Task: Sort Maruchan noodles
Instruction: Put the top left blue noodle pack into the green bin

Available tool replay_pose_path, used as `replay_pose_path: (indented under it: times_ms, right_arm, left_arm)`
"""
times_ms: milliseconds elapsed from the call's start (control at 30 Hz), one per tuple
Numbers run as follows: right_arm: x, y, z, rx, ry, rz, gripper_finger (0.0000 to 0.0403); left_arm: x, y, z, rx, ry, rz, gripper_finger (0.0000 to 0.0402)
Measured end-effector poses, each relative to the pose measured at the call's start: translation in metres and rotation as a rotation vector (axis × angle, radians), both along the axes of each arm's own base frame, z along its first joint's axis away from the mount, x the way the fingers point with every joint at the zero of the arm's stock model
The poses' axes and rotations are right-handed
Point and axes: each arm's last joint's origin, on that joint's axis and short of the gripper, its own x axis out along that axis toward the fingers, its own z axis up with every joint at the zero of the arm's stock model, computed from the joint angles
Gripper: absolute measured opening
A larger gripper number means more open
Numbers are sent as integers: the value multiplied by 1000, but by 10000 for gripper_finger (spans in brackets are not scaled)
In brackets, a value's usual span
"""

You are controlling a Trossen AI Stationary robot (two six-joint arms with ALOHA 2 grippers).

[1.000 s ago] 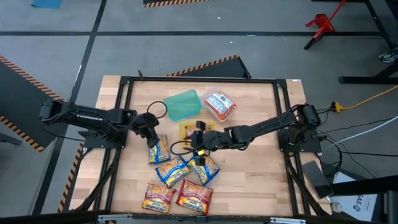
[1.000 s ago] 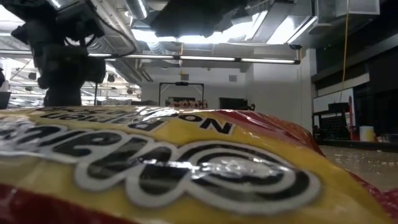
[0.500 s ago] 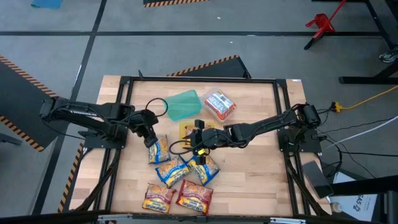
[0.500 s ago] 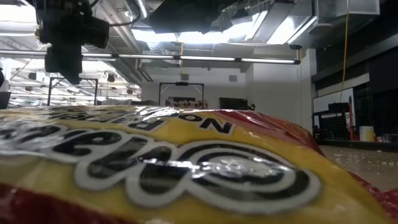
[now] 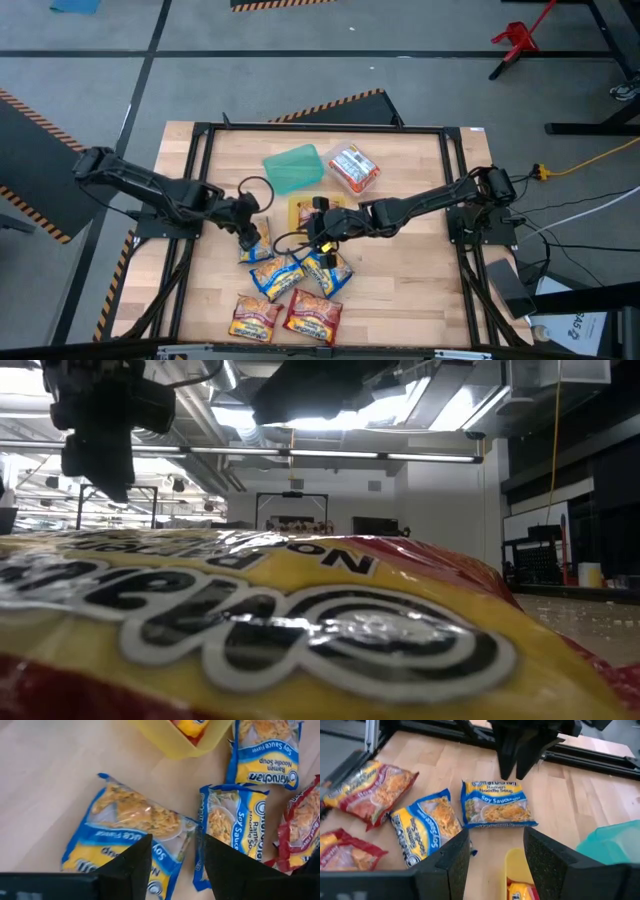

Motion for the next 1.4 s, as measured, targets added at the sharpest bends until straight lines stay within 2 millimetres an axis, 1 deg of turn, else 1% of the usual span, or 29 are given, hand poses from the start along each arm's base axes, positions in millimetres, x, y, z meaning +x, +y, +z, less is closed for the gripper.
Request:
replay_pose_path:
  times_ms: [133, 267, 400, 533, 633, 700, 800, 967, 1133, 1400]
  right_arm:
    - [0, -3, -1, 2, 6, 1, 170]
    - [0, -5, -1, 13, 16, 4, 170]
    - [-1, -5, -8, 44, 47, -20, 170]
    - [-3, -6, -20, 63, 82, -38, 170]
    - [-6, -6, -26, 64, 95, -41, 170]
    - [-7, -6, -28, 77, 115, -54, 170]
    - [-5, -6, -25, 94, 82, -58, 170]
    - [-5, -6, -25, 96, 78, -59, 170]
    - [-5, -6, -25, 91, 82, -55, 170]
    - [-6, -5, -26, 92, 93, -47, 170]
  left_arm:
    - [12, -8, -8, -39, 1, -30, 198]
    - [16, -16, -16, -97, 49, 3, 229]
    - [15, -19, -25, -16, 106, 103, 250]
    - [19, -19, -36, 56, 137, 171, 253]
    - [21, -20, -42, 44, 169, 206, 253]
    - [21, -22, -43, 15, 181, 260, 254]
    - [16, -26, -44, -24, 209, 338, 254]
    - [-2, -36, -46, -26, 324, 463, 253]
    - [-9, -45, -46, -7, 287, 553, 250]
    - [-9, -47, -50, 10, 228, 594, 249]
